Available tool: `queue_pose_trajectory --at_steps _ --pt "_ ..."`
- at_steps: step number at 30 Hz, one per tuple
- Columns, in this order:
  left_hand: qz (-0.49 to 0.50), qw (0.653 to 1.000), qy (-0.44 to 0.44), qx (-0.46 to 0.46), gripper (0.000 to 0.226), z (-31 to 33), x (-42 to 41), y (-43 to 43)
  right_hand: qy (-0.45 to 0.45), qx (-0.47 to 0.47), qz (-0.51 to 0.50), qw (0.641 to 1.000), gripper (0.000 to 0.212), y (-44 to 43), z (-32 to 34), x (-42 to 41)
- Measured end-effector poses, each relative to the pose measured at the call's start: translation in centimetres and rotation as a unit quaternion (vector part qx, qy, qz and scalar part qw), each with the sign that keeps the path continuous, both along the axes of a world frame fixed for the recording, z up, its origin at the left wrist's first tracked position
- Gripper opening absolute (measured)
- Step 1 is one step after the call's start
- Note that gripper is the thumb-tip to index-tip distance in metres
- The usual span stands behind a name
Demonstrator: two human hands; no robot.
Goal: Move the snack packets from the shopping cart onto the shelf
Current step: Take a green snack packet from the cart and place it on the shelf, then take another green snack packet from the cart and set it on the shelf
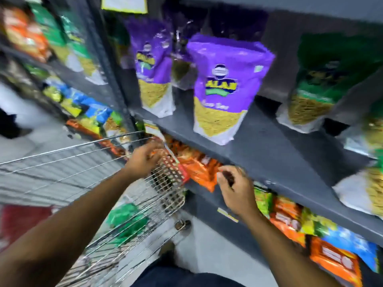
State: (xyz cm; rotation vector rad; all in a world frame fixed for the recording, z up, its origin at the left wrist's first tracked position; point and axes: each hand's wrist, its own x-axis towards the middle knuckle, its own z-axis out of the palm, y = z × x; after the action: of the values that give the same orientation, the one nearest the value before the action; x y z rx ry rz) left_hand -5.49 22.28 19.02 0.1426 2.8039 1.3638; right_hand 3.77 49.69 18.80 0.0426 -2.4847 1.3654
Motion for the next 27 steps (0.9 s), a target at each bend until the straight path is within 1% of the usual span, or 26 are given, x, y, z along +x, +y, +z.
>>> queue_pose_trajectory --at_steps 1,3,4,6,8,10,11,12,15,16,17,18,19,20,21,22,23,25,26,27 --pt "0.017 0.998 -0.023 -0.057 0.022 -1.5 -0.2 -3.1 -0.032 0.023 0.050 0.998 0.015 -2.1 -0.1 -1.4" --pt "0.024 0.977 -0.079 -0.195 0.024 -4.6 0.6 -9.3 -0.094 0.057 0.137 0.984 0.015 -6.9 -1.1 -4.5" --pt "0.008 0.960 -0.115 -0.254 0.028 -6.3 1.4 -12.0 -0.124 0.066 0.173 0.975 0.017 -9.3 -1.7 -5.8" --pt "-0.043 0.923 -0.188 -0.333 0.036 -9.0 3.5 -15.6 -0.194 0.078 0.221 0.953 0.022 -12.8 -2.6 -7.6" --pt "-0.073 0.895 -0.250 -0.363 0.045 -11.9 5.1 -18.7 -0.256 0.107 0.256 0.926 0.025 -16.2 -3.7 -9.2" --pt "-0.064 0.872 -0.323 -0.362 0.053 -14.6 6.9 -20.5 -0.301 0.167 0.291 0.893 0.025 -19.2 -5.5 -10.4" --pt "-0.052 0.864 -0.346 -0.363 0.054 -15.9 7.6 -20.9 -0.325 0.198 0.310 0.871 0.026 -20.3 -6.1 -10.9" --pt "-0.039 0.847 -0.390 -0.360 0.053 -17.6 8.1 -22.1 -0.358 0.230 0.338 0.840 0.028 -22.3 -7.5 -11.6" --pt "-0.020 0.833 -0.475 -0.285 0.043 -19.3 9.4 -21.2 -0.426 0.319 0.394 0.749 0.038 -24.1 -9.2 -11.2" --pt "0.004 0.833 -0.505 -0.227 0.038 -19.4 9.3 -20.8 -0.454 0.340 0.407 0.716 0.044 -24.7 -10.0 -11.0" --pt "0.050 0.830 -0.538 -0.139 0.032 -20.0 9.2 -20.8 -0.482 0.359 0.421 0.679 0.050 -25.5 -11.1 -10.9" --pt "0.098 0.818 -0.566 -0.034 0.021 -20.7 9.2 -20.5 -0.503 0.372 0.429 0.651 0.056 -26.0 -11.8 -10.6" --pt "0.149 0.797 -0.581 0.073 0.012 -21.0 9.3 -19.9 -0.516 0.379 0.436 0.632 0.060 -26.4 -12.5 -10.2" --pt "0.213 0.757 -0.591 0.180 0.009 -20.9 9.3 -19.2 -0.519 0.386 0.443 0.621 0.062 -26.7 -12.7 -9.9" --pt "0.265 0.718 -0.591 0.256 0.009 -20.9 9.4 -18.7 -0.510 0.390 0.446 0.624 0.060 -26.9 -12.8 -9.8" --pt "0.305 0.691 -0.583 0.300 0.012 -21.2 9.3 -18.5 -0.496 0.388 0.448 0.634 0.058 -27.1 -12.9 -9.9" --pt "0.325 0.680 -0.575 0.319 0.016 -21.2 9.1 -18.3 -0.485 0.377 0.449 0.649 0.058 -27.2 -12.6 -10.0" --pt "0.334 0.672 -0.560 0.351 0.026 -21.1 8.9 -18.7 -0.492 0.326 0.435 0.679 0.057 -27.3 -11.8 -10.8" --pt "0.330 0.672 -0.553 0.367 0.025 -20.8 8.9 -19.0 -0.501 0.291 0.425 0.696 0.051 -27.3 -11.6 -11.5" --pt "0.328 0.681 -0.538 0.374 0.019 -20.4 8.8 -19.6 -0.511 0.248 0.409 0.714 0.044 -27.2 -11.4 -12.2"
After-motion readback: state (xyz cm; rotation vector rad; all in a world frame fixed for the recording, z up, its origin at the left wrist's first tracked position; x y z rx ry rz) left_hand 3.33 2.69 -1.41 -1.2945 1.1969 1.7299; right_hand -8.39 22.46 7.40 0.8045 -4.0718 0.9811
